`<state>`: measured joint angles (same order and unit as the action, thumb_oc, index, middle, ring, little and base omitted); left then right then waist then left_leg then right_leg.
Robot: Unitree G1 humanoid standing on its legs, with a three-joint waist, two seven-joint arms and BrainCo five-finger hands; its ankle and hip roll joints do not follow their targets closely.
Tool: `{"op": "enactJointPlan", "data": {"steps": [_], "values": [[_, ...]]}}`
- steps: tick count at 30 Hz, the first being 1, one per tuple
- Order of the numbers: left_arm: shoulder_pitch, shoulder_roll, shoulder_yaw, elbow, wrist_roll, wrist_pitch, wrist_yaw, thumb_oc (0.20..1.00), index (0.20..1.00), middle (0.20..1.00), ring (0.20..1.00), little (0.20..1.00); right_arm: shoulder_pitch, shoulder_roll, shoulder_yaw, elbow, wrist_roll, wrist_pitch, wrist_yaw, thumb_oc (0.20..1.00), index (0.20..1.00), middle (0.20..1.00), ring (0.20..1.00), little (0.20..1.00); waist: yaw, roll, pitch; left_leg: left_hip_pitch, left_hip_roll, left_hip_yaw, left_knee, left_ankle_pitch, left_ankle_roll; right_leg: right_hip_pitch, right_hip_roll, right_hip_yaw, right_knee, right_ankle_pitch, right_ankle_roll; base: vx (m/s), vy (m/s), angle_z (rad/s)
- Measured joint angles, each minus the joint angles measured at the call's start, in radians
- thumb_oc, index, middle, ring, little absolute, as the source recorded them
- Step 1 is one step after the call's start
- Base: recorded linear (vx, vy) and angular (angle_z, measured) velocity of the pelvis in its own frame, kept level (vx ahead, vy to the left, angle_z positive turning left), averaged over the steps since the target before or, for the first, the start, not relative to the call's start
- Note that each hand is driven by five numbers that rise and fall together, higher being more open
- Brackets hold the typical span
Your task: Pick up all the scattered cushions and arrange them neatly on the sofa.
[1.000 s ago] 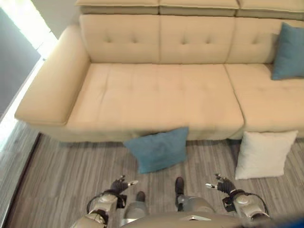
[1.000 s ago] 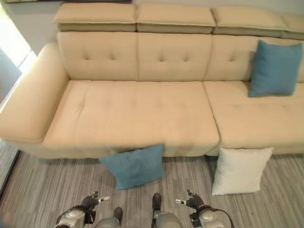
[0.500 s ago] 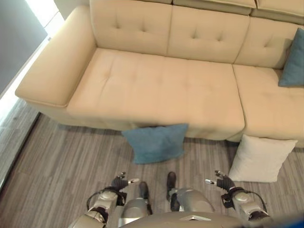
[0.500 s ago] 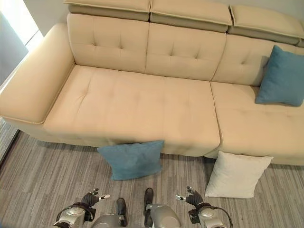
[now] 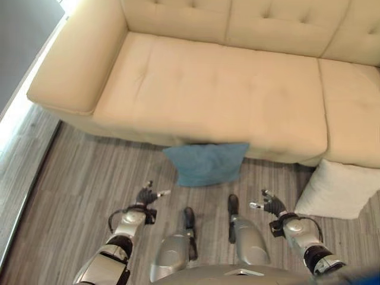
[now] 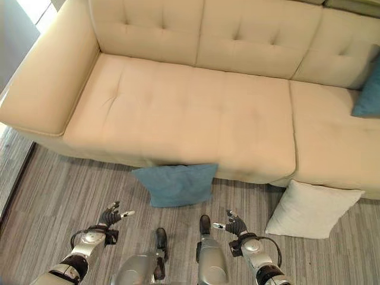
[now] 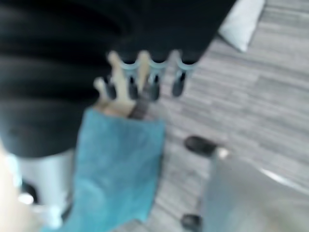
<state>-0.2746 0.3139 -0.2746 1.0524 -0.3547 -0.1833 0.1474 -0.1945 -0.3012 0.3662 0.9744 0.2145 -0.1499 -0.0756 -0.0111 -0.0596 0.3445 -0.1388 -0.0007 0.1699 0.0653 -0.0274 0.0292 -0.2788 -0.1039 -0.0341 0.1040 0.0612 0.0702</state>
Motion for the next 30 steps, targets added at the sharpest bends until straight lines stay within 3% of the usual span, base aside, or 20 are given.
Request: {"op": "enactJointPlan", "data": {"steps": [3, 5, 8, 10, 13, 19, 22, 26, 28, 30], "values": [[-0.115, -0.011, -0.001, 0.000, -0.027, -0.010, 0.051, 1.000, 1.000, 1.000, 1.000, 1.000, -0.077, -0.039, -0.002, -0.019, 0.001, -0.017, -0.044, 1.000, 1.000, 1.000, 1.000, 1.000, -0.011, 0.006, 0.059, -0.139, 0.015, -0.031, 0.079, -0.006, -0.012, -0.107, 0.006, -0.023, 0.042, 0.007, -0.010, -0.11, -0.063, 0.25], [-0.206, -0.010, -0.005, 0.007, -0.030, -0.022, 0.087, 1.000, 1.000, 1.000, 1.000, 1.000, -0.181, -0.054, 0.008, -0.020, 0.010, -0.021, -0.089, 1.000, 1.000, 1.000, 1.000, 1.000, -0.034, -0.008, 0.105, -0.216, 0.020, -0.040, 0.121, -0.003, -0.025, -0.192, 0.006, -0.024, 0.095, 0.003, -0.020, -0.19, -0.027, 0.06], [-0.347, 0.012, -0.032, 0.032, -0.069, -0.033, 0.129, 1.000, 1.000, 1.000, 1.000, 1.000, -0.313, -0.103, 0.014, -0.015, 0.022, -0.036, -0.136, 1.000, 1.000, 1.000, 1.000, 1.000, -0.052, -0.016, 0.123, -0.423, 0.020, -0.038, 0.252, -0.032, -0.027, -0.390, -0.003, -0.008, 0.202, -0.020, -0.025, -0.10, 0.013, 0.00], [-0.377, 0.014, -0.027, 0.033, -0.079, -0.035, 0.141, 1.000, 1.000, 1.000, 1.000, 1.000, -0.352, -0.101, 0.002, -0.019, 0.034, -0.037, -0.153, 1.000, 1.000, 1.000, 1.000, 1.000, -0.057, -0.019, 0.158, -0.438, 0.018, -0.037, 0.271, -0.027, -0.027, -0.405, -0.002, -0.007, 0.214, -0.001, -0.043, -0.05, 0.022, -0.04], [-0.395, 0.012, 0.007, 0.032, -0.179, -0.052, 0.156, 1.000, 1.000, 1.000, 1.000, 1.000, -0.395, -0.105, 0.011, -0.047, 0.052, -0.052, -0.209, 1.000, 1.000, 1.000, 1.000, 1.000, -0.061, -0.014, 0.152, -0.546, 0.036, -0.042, 0.362, -0.072, -0.031, -0.500, -0.002, -0.003, 0.277, -0.037, -0.040, 0.00, 0.029, -0.03], [-0.474, 0.059, 0.009, 0.037, -0.224, -0.062, 0.207, 1.000, 1.000, 1.000, 1.000, 1.000, -0.504, -0.109, 0.001, -0.076, 0.076, -0.064, -0.280, 1.000, 1.000, 1.000, 1.000, 1.000, -0.067, -0.015, 0.152, -0.785, 0.044, -0.038, 0.512, -0.088, -0.021, -0.722, -0.001, 0.017, 0.373, -0.019, -0.050, -0.02, 0.044, -0.02], [-0.505, 0.066, 0.009, 0.035, -0.224, -0.062, 0.224, 1.000, 1.000, 1.000, 1.000, 1.000, -0.543, -0.109, 0.000, -0.076, 0.078, -0.075, -0.295, 1.000, 1.000, 1.000, 1.000, 1.000, -0.063, -0.014, 0.155, -0.840, 0.045, -0.032, 0.544, -0.099, -0.012, -0.772, -0.004, 0.024, 0.395, -0.019, -0.051, 0.01, 0.048, -0.03], [-0.702, 0.168, -0.013, -0.019, -0.270, -0.065, 0.223, 1.000, 1.000, 1.000, 1.000, 1.000, -0.704, -0.171, 0.011, -0.072, 0.098, -0.086, -0.322, 1.000, 1.000, 1.000, 1.000, 1.000, -0.065, -0.009, 0.173, -1.027, 0.035, -0.016, 0.632, -0.114, 0.001, -0.957, -0.021, 0.048, 0.470, -0.023, -0.043, 0.04, 0.071, 0.02], [-0.870, 0.218, -0.115, -0.085, -0.290, -0.069, 0.208, 1.000, 1.000, 1.000, 1.000, 1.000, -0.831, -0.245, 0.043, -0.067, 0.098, -0.086, -0.323, 1.000, 1.000, 1.000, 1.000, 1.000, -0.065, -0.002, 0.192, -1.118, 0.032, 0.000, 0.635, -0.101, 0.013, -1.042, -0.027, 0.057, 0.453, 0.010, -0.037, 0.01, 0.081, -0.02], [-0.961, 0.215, -0.154, -0.075, -0.290, -0.070, 0.210, 1.000, 1.000, 1.000, 1.000, 1.000, -0.900, -0.260, 0.061, -0.046, 0.103, -0.087, -0.322, 1.000, 1.000, 1.000, 1.000, 1.000, -0.073, -0.001, 0.193, -1.150, 0.018, 0.017, 0.612, -0.085, 0.029, -1.082, -0.036, 0.074, 0.427, 0.028, -0.021, 0.02, 0.067, -0.04]]}}
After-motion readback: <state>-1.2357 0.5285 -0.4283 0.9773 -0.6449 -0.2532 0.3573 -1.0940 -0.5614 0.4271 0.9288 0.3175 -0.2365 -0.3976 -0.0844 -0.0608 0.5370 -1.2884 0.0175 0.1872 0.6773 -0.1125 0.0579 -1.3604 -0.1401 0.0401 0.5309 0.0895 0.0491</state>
